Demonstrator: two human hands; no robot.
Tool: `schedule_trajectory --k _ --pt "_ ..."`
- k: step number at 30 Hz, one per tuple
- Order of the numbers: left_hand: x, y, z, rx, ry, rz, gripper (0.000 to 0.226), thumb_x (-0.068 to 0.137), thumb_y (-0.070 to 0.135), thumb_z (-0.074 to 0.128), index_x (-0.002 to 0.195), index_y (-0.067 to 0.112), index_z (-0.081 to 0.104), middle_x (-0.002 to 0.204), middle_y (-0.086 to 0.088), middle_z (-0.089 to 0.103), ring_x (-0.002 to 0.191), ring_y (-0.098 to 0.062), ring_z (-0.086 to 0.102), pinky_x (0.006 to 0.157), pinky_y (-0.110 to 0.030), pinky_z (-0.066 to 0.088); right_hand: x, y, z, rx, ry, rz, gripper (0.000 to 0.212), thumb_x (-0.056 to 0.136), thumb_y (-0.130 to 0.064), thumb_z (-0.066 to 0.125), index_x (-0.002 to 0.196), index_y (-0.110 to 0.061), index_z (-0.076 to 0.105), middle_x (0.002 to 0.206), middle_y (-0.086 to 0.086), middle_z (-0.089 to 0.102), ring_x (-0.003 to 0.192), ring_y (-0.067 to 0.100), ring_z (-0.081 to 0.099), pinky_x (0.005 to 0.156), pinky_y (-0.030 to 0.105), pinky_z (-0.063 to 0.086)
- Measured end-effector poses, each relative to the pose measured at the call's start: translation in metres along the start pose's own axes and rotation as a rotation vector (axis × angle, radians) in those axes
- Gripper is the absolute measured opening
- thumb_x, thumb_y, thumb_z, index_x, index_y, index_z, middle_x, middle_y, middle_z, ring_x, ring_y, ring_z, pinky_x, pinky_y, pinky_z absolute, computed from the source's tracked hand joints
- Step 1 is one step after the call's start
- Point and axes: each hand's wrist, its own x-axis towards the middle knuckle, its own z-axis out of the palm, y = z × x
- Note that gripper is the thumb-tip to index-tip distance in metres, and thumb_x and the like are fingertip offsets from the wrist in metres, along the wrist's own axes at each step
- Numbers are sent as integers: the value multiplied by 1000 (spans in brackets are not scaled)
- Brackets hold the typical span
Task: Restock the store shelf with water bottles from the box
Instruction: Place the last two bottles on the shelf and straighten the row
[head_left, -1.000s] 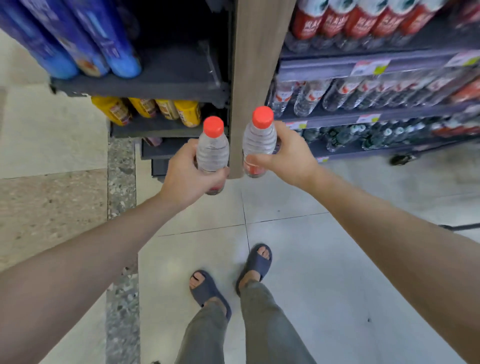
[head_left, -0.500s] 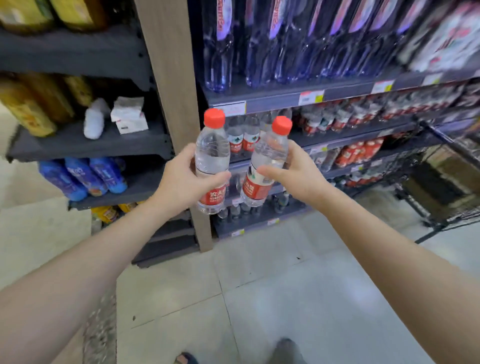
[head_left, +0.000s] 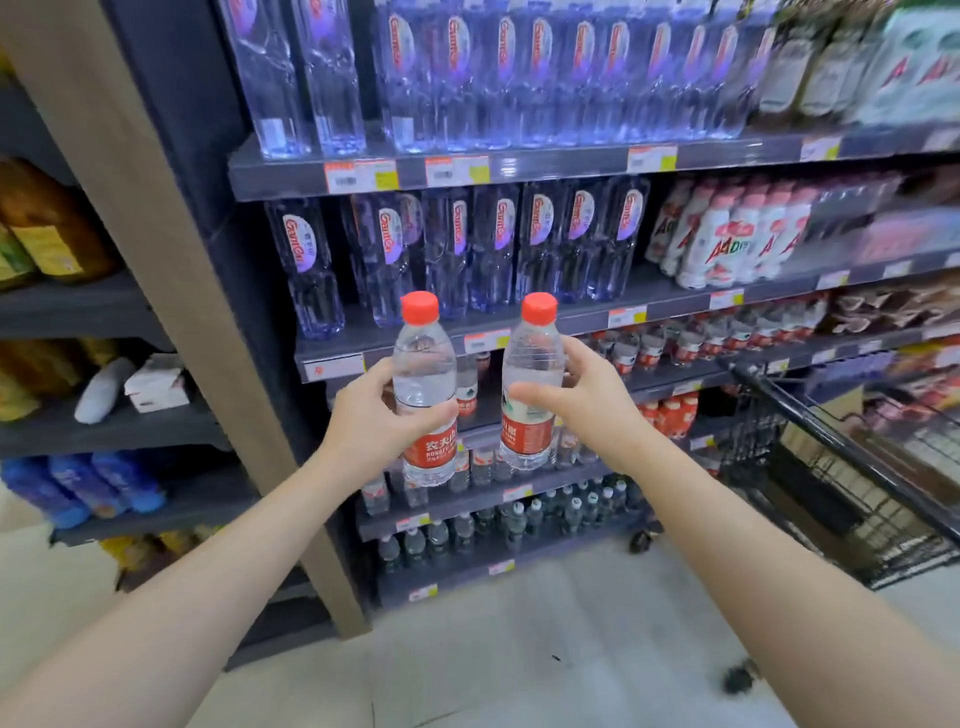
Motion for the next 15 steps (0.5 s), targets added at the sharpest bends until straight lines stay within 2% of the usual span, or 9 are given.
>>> schedule_trajectory --k 5,9,12,15 --pt "22 14 41 33 14 -7 55 73 29 94 123 37 72 107 23 77 102 1 72 95 -36 60 25 4 -41 24 -21 1 56 85 -27 83 135 -37 59 121 -17 70 107 2 66 91 35 56" --pt "44 13 55 23 1 -24 52 74 32 92 121 40 72 110 21 77 103 1 72 95 -37 60 46 11 -55 21 -47 -8 48 87 -26 81 128 -38 60 117 -19 70 101 -4 66 82 27 54" --pt "64 7 60 39 -13 -17 52 72 37 91 121 41 72 111 20 77 105 -1 72 96 -40 59 64 21 -59 6 -50 -2 49 87 -28 81 130 -37 60 119 -17 70 105 1 67 88 32 56" --pt "82 0 67 52 15 -21 47 75 30 92 115 42 73 107 23 77 102 2 72 96 -38 59 84 30 -60 -16 -63 -3 52 86 -30 82 132 -37 59 121 -16 70 109 4 67 95 39 56"
